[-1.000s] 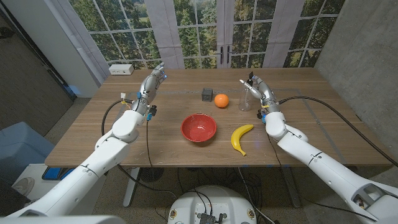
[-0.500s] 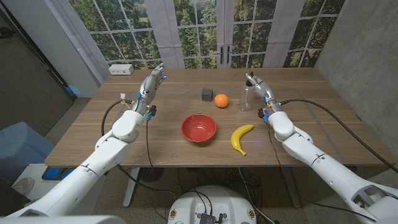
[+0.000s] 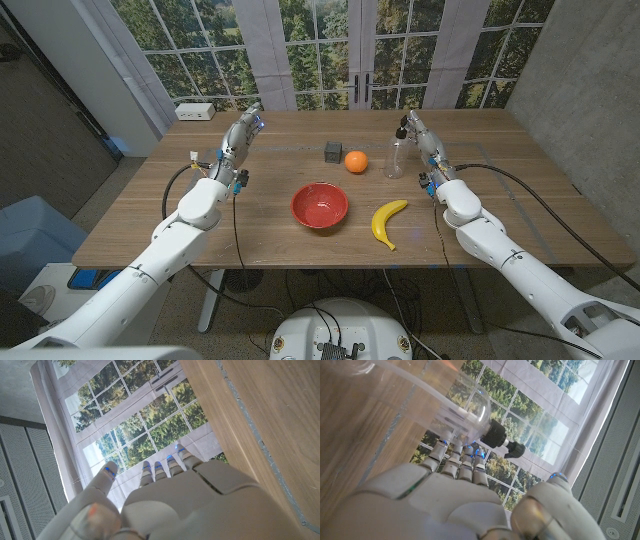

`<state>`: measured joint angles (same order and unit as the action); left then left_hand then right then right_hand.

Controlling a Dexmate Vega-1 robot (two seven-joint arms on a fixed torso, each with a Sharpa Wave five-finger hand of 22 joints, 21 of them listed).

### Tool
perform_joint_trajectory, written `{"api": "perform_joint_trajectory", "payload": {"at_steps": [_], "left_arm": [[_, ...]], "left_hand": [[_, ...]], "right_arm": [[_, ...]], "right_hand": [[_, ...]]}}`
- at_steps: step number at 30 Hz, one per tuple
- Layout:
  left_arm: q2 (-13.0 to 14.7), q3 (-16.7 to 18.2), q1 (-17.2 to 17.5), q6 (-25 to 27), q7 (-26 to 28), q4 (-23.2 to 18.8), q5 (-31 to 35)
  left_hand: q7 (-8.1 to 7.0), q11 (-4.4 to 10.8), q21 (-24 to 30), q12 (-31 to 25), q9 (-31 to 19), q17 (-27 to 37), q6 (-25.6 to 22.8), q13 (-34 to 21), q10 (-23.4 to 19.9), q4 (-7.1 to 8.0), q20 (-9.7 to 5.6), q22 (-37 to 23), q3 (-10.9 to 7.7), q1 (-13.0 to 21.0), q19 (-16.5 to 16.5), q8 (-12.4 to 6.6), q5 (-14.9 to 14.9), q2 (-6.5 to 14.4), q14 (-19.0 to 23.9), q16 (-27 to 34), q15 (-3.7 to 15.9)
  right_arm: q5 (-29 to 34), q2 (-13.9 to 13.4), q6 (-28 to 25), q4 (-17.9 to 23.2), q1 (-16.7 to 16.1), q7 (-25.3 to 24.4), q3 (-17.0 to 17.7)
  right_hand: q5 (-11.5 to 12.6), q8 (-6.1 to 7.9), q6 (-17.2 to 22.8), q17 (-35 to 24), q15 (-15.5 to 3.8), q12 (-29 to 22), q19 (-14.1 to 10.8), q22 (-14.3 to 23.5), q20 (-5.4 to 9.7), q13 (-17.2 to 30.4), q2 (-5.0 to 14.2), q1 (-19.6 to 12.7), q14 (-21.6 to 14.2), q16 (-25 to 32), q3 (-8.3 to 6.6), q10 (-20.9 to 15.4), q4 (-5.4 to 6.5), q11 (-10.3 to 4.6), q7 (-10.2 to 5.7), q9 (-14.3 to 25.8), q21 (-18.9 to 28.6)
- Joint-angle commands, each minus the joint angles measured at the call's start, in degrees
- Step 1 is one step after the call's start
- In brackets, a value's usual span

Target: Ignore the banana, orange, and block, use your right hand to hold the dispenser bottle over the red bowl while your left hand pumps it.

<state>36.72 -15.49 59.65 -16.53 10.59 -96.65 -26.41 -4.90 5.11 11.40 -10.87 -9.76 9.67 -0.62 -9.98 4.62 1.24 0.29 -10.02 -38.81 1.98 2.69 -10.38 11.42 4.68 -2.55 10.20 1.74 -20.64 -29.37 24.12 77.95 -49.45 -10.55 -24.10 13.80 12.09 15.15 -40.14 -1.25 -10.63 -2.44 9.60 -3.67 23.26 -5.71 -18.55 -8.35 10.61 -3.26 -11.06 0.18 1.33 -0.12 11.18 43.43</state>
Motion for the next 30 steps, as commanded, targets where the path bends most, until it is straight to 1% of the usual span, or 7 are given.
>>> {"api": "perform_joint_trajectory", "payload": {"at_steps": [1, 7, 11, 15, 21, 25, 30], "left_arm": [[-0.16, 0.71, 0.1, -0.19, -3.02, 2.28, -4.83], [-0.38, 0.99, -0.27, -0.57, -5.36, 4.36, -7.69], [0.06, 1.21, -0.75, -0.68, -7.34, 5.88, -9.2], [0.06, 1.35, -1.29, -0.85, -10.12, 8.02, -11.6], [0.79, 1.66, -1.66, -0.25, -11.83, 9.97, -13.12], [0.33, 1.69, -1.92, -0.1, -12.59, 11.27, -14.42], [0.09, 1.66, -2.97, 0.29, -13.43, 13.12, -15.32]], "left_hand": [[0.65, -0.11, -0.1, -0.03, -0.06, 0.16, 0.04, -0.17, 0.01, -0.28, -0.11, -0.06, 0.02, -0.67, 0.21, 0.21, 0.07, 1.44, -0.29, -0.1, 2.37], [1.26, -0.28, -0.07, -0.07, -0.06, 0.2, 0.02, -0.17, -0.07, -0.15, -0.17, -0.06, 0.06, -0.76, 0.3, 0.18, 0.09, 1.54, -0.45, -0.11, 2.43], [1.48, -0.26, -0.03, -0.1, -0.07, 0.25, -0.01, -0.17, -0.14, 0.04, -0.17, -0.07, 0.11, -0.88, 0.42, 0.16, 0.09, 1.65, -0.42, -0.05, 2.5], [1.62, -0.29, 0.0, -0.13, -0.07, 0.34, -0.05, -0.17, -0.23, 0.4, -0.15, -0.09, 0.24, -1.14, 0.49, 0.13, 0.1, 1.82, -0.36, 0.04, 2.53], [1.68, -0.35, 0.04, -0.18, -0.09, 0.47, -0.12, -0.18, -0.36, 1.14, -0.15, -0.12, 0.46, -1.58, 0.59, 0.09, 0.13, 2.16, -0.31, 0.17, 2.57], [1.77, -0.33, 0.07, -0.18, -0.1, 0.54, -0.1, -0.19, -0.37, 1.64, -0.1, -0.14, 0.59, -1.81, 0.64, 0.09, 0.17, 2.44, -0.31, 0.22, 2.61], [1.73, -0.32, 0.07, -0.18, -0.1, 0.59, -0.09, -0.19, -0.38, 2.17, -0.11, -0.15, 0.73, -1.99, 0.65, 0.09, 0.22, 2.64, -0.28, 0.27, 2.65]], "right_arm": [[-6.21, 1.3, 2.64, -0.78, -0.85, 4.2, 1.95], [-8.83, 1.14, 2.13, -0.06, -1.34, 6.27, 2.55], [-8.72, 0.93, 1.34, 1.91, -2.66, 4.43, 3.16], [-13.63, 2.08, 2.1, 1.75, -3.48, 7.4, 4.19], [-15.1, 3.39, 3.19, 2.45, -5.02, 6.11, 5.32], [-16.89, 4.46, 4.18, 2.41, -5.62, 6.31, 6.15], [-15.47, 5.51, 5.69, 1.95, -5.54, 4.52, 6.4]], "right_hand": [[0.6, 0.24, 0.78, 0.14, 0.09, -0.48, -0.07, -0.02, 0.42, -0.12, 0.77, 0.13, 0.26, 0.14, -0.28, -0.42, 0.44, -0.14, 0.03, 0.06, -0.25], [0.63, 0.13, 0.87, 0.75, 0.13, -0.49, -0.51, -0.03, 0.64, -0.55, 1.25, 0.19, 0.24, 0.2, -0.43, -0.59, 0.5, -0.12, 0.41, 0.0, -0.53], [0.62, 0.09, 0.96, 1.1, 0.2, -0.48, -0.7, -0.03, 0.65, -0.79, 1.5, 0.33, 0.06, 0.29, -0.48, -0.65, 0.57, -0.06, 0.54, -0.03, -0.72], [0.6, 0.1, 1.21, 1.4, 0.22, -0.54, -0.96, -0.02, 0.69, -1.05, 1.98, 0.73, -0.08, 0.4, -0.54, -0.9, 0.84, 0.04, 0.49, -0.06, -0.89], [0.5, 0.11, 1.81, 2.2, 0.4, -0.64, -1.86, 0.0, 0.82, -1.74, 3.46, 1.89, -0.59, 0.69, -0.76, -1.41, 1.65, 0.3, 1.11, -0.12, -1.27], [0.49, -0.02, 1.98, 2.99, 0.29, -0.64, -2.54, 0.01, 1.2, -2.38, 5.53, 1.97, -1.01, 0.85, -1.57, -1.7, 2.01, 0.29, 1.19, -0.17, -1.67], [0.23, -0.26, 2.18, 4.44, -0.09, -0.63, -3.15, 0.03, 1.68, -3.55, 10.33, 1.76, -1.15, 0.89, -3.69, -2.12, 2.57, 0.15, 1.18, -0.23, -2.65]]}}
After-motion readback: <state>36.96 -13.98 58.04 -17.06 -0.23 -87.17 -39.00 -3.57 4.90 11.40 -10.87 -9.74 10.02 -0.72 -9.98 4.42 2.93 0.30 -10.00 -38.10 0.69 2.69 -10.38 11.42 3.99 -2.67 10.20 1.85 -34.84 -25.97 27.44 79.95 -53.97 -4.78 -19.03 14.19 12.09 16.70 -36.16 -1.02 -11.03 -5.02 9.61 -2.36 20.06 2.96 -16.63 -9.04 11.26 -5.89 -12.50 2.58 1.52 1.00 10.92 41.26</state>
